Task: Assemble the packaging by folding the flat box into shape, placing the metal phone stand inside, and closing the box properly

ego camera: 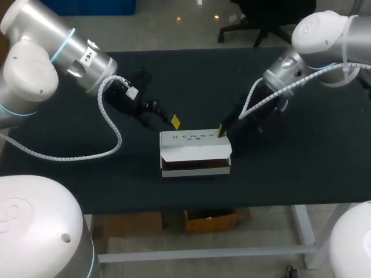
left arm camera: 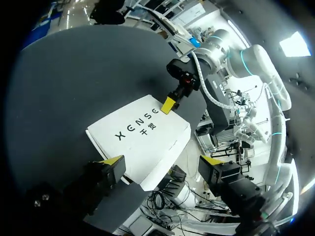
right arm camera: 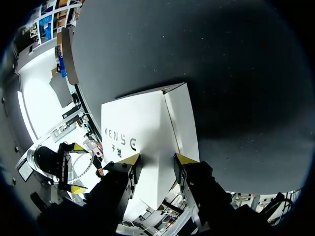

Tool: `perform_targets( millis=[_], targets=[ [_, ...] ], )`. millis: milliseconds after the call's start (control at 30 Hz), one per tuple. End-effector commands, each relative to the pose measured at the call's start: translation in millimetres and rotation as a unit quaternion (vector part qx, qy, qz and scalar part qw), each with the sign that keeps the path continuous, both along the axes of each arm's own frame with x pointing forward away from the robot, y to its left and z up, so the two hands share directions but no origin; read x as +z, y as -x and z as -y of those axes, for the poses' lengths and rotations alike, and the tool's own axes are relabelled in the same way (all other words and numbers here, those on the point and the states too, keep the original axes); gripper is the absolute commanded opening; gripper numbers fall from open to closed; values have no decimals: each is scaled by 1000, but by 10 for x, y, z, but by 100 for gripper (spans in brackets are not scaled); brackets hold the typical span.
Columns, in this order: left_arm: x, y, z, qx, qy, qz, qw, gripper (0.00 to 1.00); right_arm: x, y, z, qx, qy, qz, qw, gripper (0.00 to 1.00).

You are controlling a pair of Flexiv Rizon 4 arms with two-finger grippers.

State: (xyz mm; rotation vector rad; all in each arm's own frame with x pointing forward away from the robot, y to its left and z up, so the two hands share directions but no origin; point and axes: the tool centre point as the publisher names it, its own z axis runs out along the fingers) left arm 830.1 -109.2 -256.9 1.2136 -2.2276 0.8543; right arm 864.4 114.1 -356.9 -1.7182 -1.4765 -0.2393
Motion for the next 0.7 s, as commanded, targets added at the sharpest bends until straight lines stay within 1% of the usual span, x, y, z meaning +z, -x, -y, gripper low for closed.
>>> perform_targets(
  millis=[33, 167, 233, 333, 433, 600, 700],
  targets=[
    [41, 26, 6, -26, -7, 7, 1000, 100, -5, 4, -6, -2, 0, 0, 1000, 40],
    [12, 130, 24, -65, -20, 22, 997, 100, -5, 4, -6, -2, 0, 0, 1000, 39],
    [-17, 228, 36, -89, -26, 34, 995, 100, -5, 4, -6, -2, 0, 0, 1000, 38],
    [-56, 353, 66, -143, -51, 67, 986, 100, -5, 4, -6, -2, 0, 0, 1000, 38],
    [-66, 457, 113, -180, -69, 89, 977, 100, -5, 4, -6, -2, 0, 0, 1000, 38],
    [-23, 469, 169, -206, -85, 117, 968, 100, -5, 4, -6, -2, 0, 0, 1000, 38],
    [3, 452, 209, -222, -100, 143, 959, 100, -5, 4, -6, -2, 0, 0, 1000, 38]
  ],
)
